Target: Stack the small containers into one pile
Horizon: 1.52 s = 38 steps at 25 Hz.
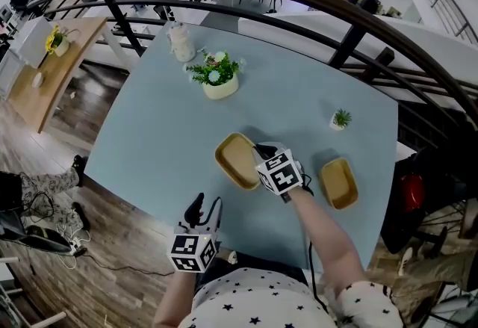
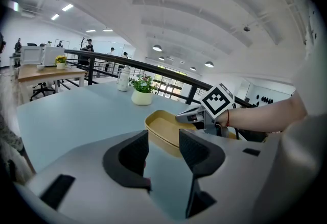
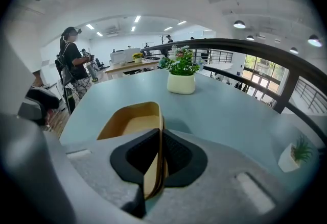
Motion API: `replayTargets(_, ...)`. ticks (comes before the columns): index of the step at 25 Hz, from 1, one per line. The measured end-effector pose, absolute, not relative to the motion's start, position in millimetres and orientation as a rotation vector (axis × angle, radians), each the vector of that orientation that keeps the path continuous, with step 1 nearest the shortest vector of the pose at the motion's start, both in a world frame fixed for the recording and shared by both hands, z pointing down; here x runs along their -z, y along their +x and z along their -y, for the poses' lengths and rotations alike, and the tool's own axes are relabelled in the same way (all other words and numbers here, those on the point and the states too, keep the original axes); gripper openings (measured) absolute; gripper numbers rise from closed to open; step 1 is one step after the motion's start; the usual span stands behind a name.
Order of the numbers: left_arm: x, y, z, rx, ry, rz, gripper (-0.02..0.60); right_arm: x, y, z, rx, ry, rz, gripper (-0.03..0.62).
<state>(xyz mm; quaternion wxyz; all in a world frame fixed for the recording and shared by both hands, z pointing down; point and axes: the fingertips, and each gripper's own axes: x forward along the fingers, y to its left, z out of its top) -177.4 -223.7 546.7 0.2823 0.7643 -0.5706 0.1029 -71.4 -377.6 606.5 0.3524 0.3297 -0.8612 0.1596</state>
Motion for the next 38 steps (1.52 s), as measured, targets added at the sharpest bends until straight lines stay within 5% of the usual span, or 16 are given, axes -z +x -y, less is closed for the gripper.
replayTargets(38,-546,-166,216,-0.301,2.078,1.479,0.179,-626,-56,356,-0.456,0.889,2.181,0.025)
